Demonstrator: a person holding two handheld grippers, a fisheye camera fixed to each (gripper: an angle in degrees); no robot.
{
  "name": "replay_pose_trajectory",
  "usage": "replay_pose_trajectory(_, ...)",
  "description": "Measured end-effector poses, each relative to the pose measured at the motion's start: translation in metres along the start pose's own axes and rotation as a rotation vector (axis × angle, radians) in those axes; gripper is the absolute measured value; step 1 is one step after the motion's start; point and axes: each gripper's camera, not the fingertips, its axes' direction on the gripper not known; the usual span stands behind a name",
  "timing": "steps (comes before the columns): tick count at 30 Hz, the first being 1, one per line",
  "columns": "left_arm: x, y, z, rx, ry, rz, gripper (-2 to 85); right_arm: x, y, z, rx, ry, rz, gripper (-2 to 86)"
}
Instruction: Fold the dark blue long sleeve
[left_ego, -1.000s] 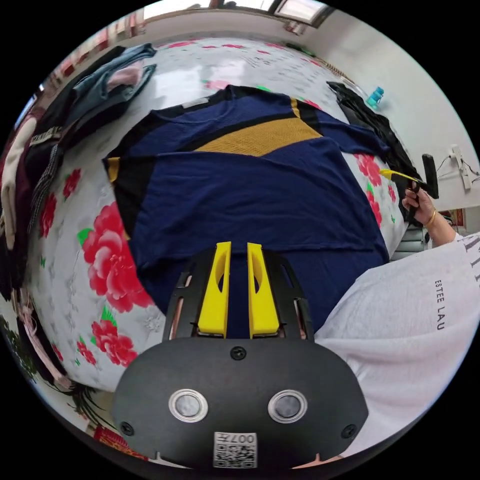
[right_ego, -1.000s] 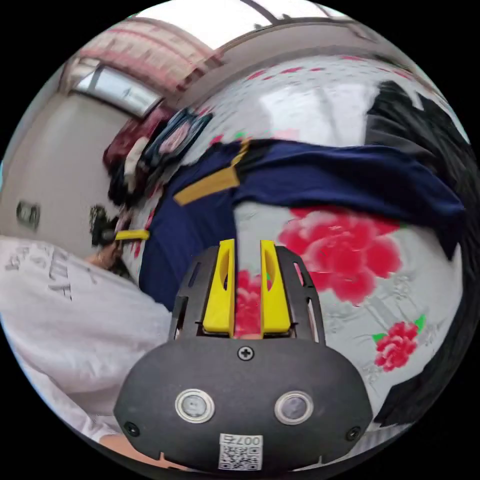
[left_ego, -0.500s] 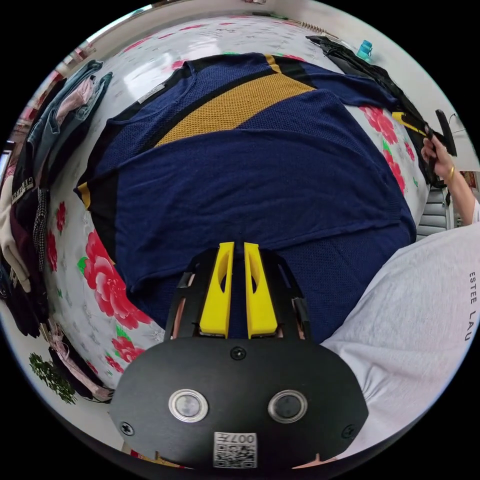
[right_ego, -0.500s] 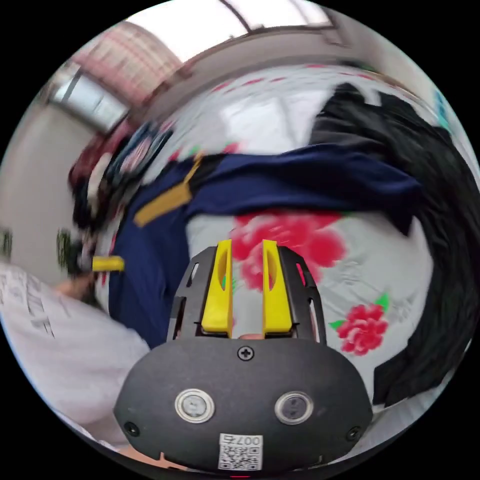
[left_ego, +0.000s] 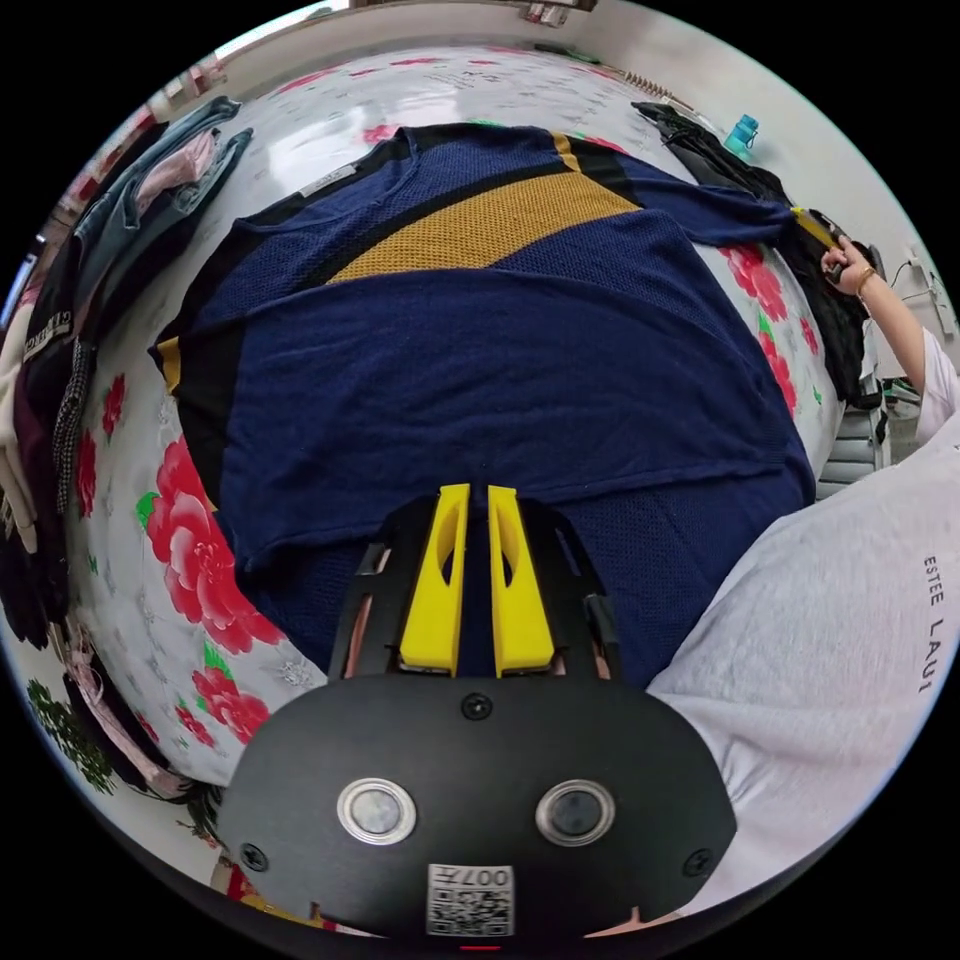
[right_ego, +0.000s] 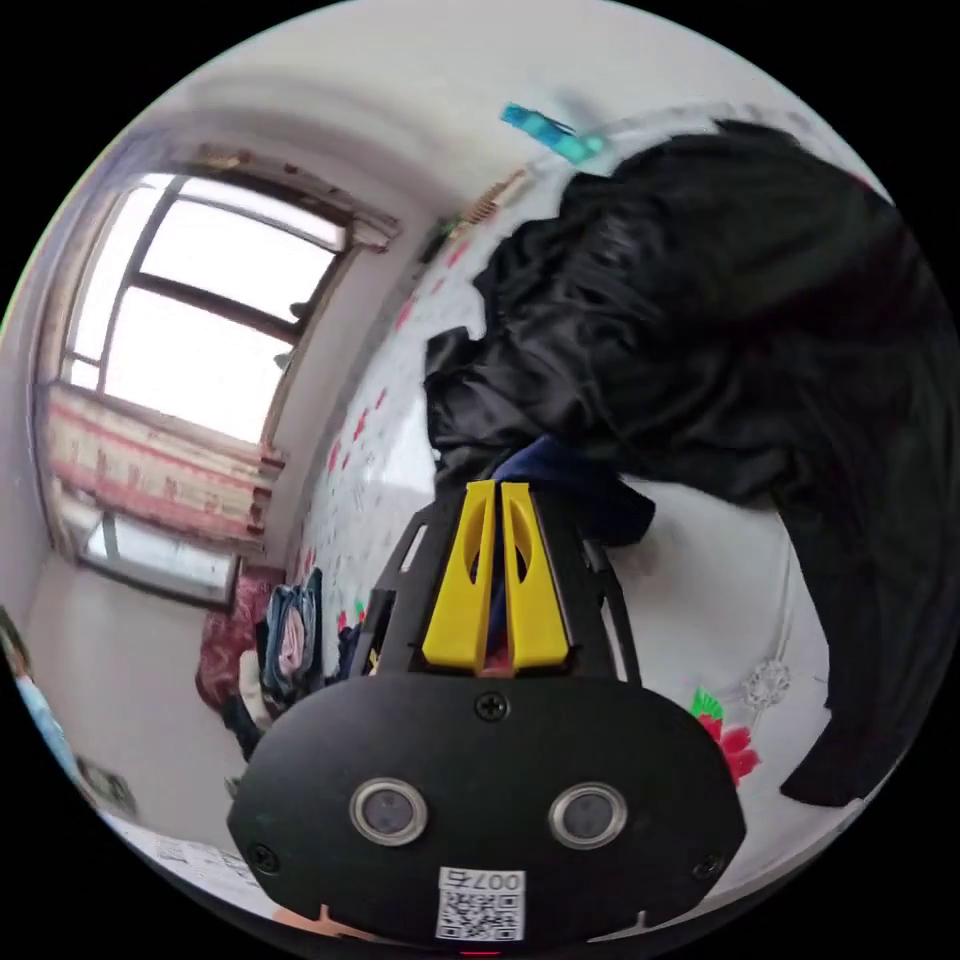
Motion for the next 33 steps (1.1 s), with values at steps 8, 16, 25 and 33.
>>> replay_pose_trajectory(8,-0.02,0.046,-0.021,0.163,0.06,-0.173,-0.9,-0.275,0.123,-0.043,-0.096,-0.188,-0.906,0.0)
replay_pose_trajectory(16,-0.061,0.105,-0.026,0.273,0.212,-0.319,-0.9,-0.385,0.407,0.029,-0.491,-0.4,-1.451,2.3)
replay_pose_trajectory(25,-0.08,0.15,-0.018,0.264,0.247,-0.271,4.1,-0.384,0.471,0.111,-0.929,-0.356,-1.337,5.1)
replay_pose_trajectory(33,-0.098,0.116,-0.02,0.337,0.341,-0.205,10.8,-0.388,0.414,0.172,-0.867,-0.057,-1.347,5.6)
